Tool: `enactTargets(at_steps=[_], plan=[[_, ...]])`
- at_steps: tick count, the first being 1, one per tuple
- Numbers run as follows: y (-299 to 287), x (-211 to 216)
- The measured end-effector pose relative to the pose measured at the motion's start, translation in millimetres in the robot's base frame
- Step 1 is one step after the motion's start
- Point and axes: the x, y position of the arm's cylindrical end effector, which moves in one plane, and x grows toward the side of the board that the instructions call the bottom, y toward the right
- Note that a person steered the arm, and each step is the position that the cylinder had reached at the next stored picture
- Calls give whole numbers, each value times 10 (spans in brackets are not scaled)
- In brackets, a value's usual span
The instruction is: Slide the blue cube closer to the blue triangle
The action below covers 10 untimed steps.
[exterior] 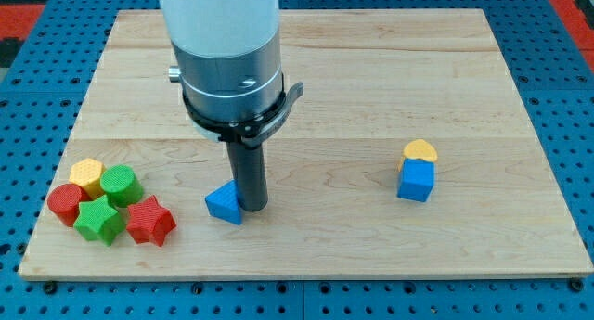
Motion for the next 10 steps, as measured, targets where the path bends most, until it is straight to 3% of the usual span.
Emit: enactTargets(at_steps=[1,3,5,8,9,10], plan=[[148,178],[-435,35],[-563,34],[2623,120],[2608,-296],[1807,-189]])
